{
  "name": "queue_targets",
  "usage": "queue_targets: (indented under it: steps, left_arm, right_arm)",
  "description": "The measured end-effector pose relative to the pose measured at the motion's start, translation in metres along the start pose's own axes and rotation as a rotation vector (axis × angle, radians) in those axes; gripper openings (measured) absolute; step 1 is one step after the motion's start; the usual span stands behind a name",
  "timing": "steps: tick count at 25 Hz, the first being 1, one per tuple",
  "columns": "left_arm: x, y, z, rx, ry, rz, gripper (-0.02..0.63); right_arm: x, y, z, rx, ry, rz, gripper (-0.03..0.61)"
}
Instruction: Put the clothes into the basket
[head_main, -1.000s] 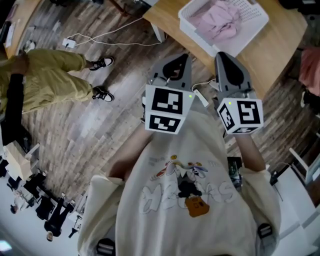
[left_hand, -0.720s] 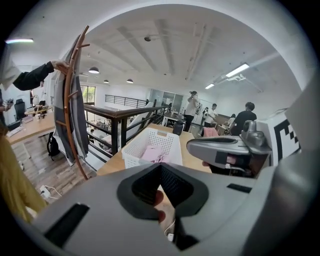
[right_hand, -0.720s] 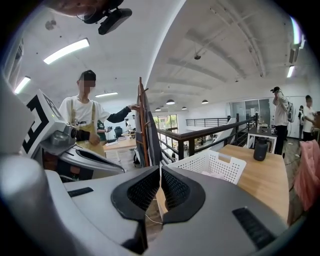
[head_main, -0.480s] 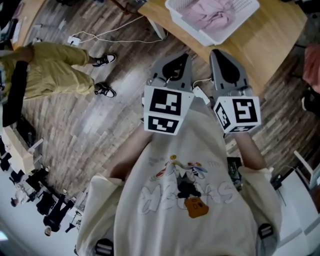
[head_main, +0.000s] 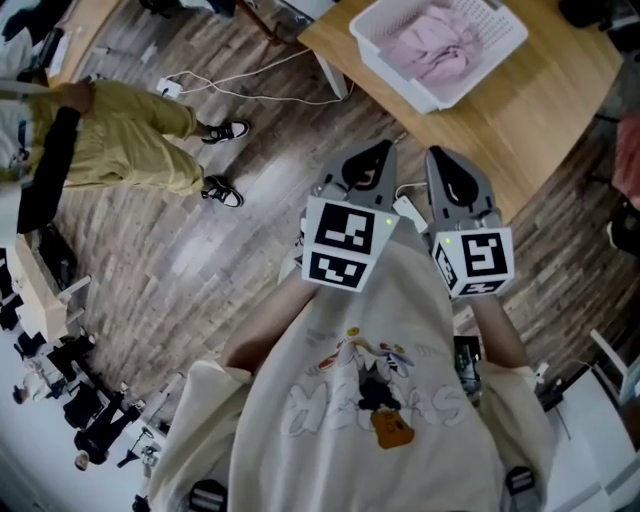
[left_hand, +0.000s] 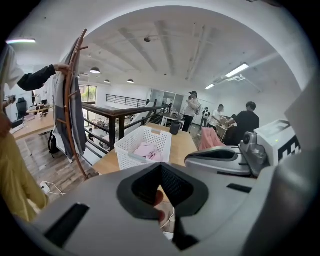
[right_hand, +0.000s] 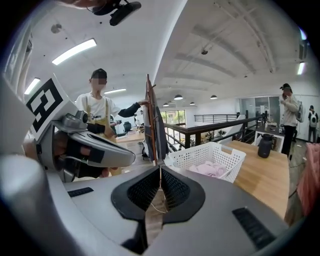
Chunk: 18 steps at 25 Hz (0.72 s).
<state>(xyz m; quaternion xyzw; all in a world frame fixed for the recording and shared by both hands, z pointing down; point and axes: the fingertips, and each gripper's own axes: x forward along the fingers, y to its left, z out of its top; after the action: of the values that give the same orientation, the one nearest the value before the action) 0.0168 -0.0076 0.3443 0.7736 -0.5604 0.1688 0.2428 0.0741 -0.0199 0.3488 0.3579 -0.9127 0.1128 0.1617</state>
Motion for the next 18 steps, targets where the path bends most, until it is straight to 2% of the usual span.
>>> queue_targets:
  steps: [18]
  left_arm:
    - [-0.025, 0.028, 0.011, 0.01, -0.071, -0.043, 0.002]
  right_arm:
    - [0.012, 0.042, 0.052, -0.042, -0.092, -0.043, 0.024]
